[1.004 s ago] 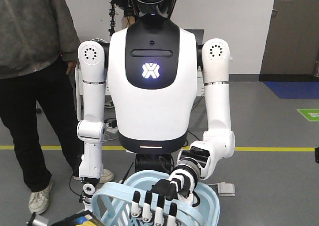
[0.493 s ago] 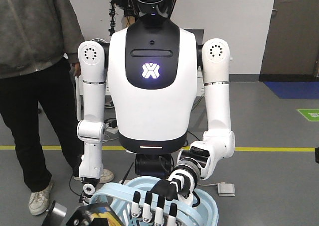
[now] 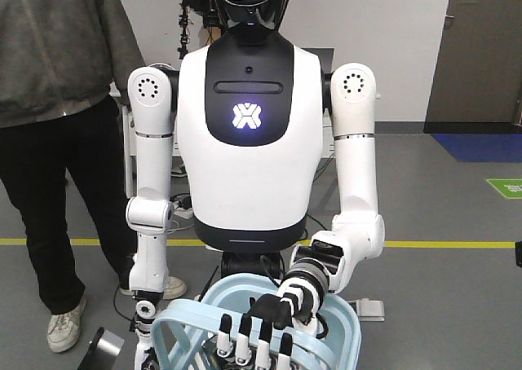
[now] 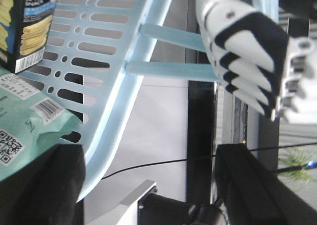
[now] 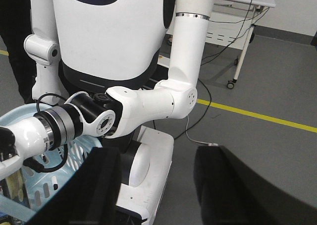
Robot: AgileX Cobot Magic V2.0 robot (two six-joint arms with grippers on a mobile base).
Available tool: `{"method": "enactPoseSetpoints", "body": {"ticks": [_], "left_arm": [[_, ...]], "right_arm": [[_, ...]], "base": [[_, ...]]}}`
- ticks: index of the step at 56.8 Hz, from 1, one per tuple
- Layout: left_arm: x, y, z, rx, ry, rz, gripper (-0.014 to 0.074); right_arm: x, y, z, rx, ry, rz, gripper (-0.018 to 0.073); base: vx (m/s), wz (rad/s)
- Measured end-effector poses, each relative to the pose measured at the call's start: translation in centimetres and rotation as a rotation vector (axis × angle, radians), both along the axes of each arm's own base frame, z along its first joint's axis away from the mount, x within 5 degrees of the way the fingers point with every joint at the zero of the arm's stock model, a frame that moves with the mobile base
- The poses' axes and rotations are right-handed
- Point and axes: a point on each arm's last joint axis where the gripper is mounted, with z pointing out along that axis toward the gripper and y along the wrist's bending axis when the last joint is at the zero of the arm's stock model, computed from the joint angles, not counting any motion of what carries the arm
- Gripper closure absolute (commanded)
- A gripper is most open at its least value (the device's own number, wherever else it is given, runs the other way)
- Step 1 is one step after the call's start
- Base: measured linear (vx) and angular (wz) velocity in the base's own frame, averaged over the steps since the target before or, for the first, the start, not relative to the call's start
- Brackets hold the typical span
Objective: Pick snacks and fruit into basket
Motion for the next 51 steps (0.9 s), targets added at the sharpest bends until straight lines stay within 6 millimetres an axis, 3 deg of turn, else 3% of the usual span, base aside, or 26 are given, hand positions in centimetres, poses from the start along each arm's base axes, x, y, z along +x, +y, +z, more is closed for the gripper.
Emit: {"method": "enactPoseSetpoints", "body": {"ticks": [8, 16, 26, 35, 44, 51], "left_arm": [[0.1, 0.3, 0.4, 0.053, -0.110, 0.004, 0.0096], [-0.3, 1.9, 2.9, 0.145, -0.283, 0.129, 0.0101], [-2.9, 4.6, 7.0, 0.291, -0.556, 0.251, 0.0101], [-5.3, 6.7, 9.2, 0.409, -0.743, 0.304, 0.0101], [-7.0, 8.9, 9.2, 0.598, -0.759, 0.310, 0.0101], [-8.0, 11.8, 8.3, 0.877, -0.674, 0.357, 0.0101]], "right_arm": [[0.0, 0.0, 0.0, 0.000, 0.000, 0.000, 0.0163], [0.0, 0.0, 0.0, 0.000, 0.000, 0.000, 0.0163], [0.0, 0.0, 0.0, 0.000, 0.000, 0.000, 0.0163], [0.0, 0.0, 0.0, 0.000, 0.000, 0.000, 0.0163], [0.0, 0.0, 0.0, 0.000, 0.000, 0.000, 0.0163], [0.0, 0.0, 0.0, 0.000, 0.000, 0.000, 0.0163]], "base": [[0.00, 0.00], [0.00, 0.00], [0.00, 0.00], [0.00, 0.00], [0.00, 0.00], [0.00, 0.00]]}}
